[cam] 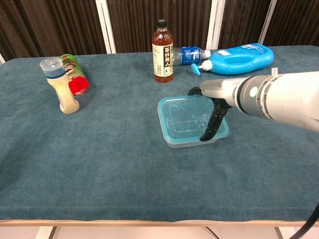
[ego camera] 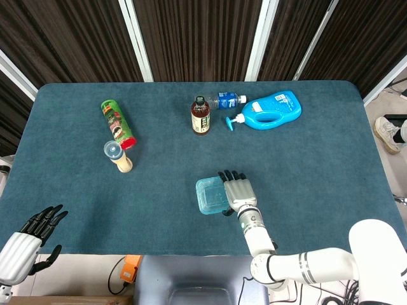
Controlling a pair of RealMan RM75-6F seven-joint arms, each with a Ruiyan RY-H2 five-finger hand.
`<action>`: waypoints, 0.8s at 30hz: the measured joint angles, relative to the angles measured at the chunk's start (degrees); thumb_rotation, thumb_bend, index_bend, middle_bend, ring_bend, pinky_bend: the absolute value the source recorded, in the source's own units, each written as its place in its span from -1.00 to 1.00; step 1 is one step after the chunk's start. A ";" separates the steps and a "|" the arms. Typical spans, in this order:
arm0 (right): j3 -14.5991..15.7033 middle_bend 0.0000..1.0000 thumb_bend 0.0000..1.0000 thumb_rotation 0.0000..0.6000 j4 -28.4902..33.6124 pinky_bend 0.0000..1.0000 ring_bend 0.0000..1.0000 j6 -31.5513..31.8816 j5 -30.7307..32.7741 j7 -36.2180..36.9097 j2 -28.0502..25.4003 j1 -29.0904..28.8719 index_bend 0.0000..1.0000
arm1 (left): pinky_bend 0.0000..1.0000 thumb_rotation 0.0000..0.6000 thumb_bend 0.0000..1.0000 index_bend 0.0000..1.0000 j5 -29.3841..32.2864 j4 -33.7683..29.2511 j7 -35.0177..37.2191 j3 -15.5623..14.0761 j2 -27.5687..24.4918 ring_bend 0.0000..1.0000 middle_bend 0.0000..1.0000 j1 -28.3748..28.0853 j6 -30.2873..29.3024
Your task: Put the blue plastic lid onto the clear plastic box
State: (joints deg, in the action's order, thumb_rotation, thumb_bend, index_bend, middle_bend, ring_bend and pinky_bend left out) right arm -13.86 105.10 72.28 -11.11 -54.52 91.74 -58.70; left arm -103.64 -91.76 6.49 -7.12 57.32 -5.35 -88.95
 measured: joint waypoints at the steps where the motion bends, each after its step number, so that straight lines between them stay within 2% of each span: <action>1: 0.00 -0.78 -0.31 1.00 0.06 -0.58 -0.88 0.02 -0.01 0.02 -0.07 0.00 -0.87 | -0.68 1.00 -0.13 -1.00 0.00 -0.01 0.00 0.01 0.00 -1.00 -1.00 0.00 0.00; 19: -0.15 -0.87 -0.31 1.00 1.26 -0.64 -0.96 0.01 0.03 0.81 -1.61 -0.07 -0.95 | -0.68 1.00 -0.13 -1.00 0.09 0.01 0.16 0.09 -0.05 -1.00 -1.00 -0.02 -0.05; 21: -0.21 -0.87 -0.31 1.00 1.78 -0.64 -0.96 0.12 -0.65 1.25 -2.06 0.10 -0.90 | -0.68 1.00 -0.13 -1.00 0.06 0.04 0.24 0.08 -0.08 -1.00 -1.00 0.01 -0.15; 23: -0.19 -0.88 -0.31 1.00 2.28 -0.64 -0.96 0.25 -1.83 1.79 -2.49 0.34 -0.75 | -0.68 1.00 -0.13 -1.00 0.00 0.06 0.29 0.07 -0.09 -1.00 -1.00 0.03 -0.21; 24: -0.10 -0.87 -0.31 1.00 2.63 -0.64 -0.95 0.36 -3.07 2.24 -2.78 0.55 -0.60 | -0.68 1.00 -0.13 -1.00 -0.04 0.05 0.23 0.05 -0.07 -1.00 -1.00 0.03 -0.20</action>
State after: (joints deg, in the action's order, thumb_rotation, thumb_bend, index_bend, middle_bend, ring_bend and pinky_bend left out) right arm -13.96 107.74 72.64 -14.17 -52.29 88.96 -58.15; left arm -103.68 -91.70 6.72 -7.07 57.25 -5.32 -89.15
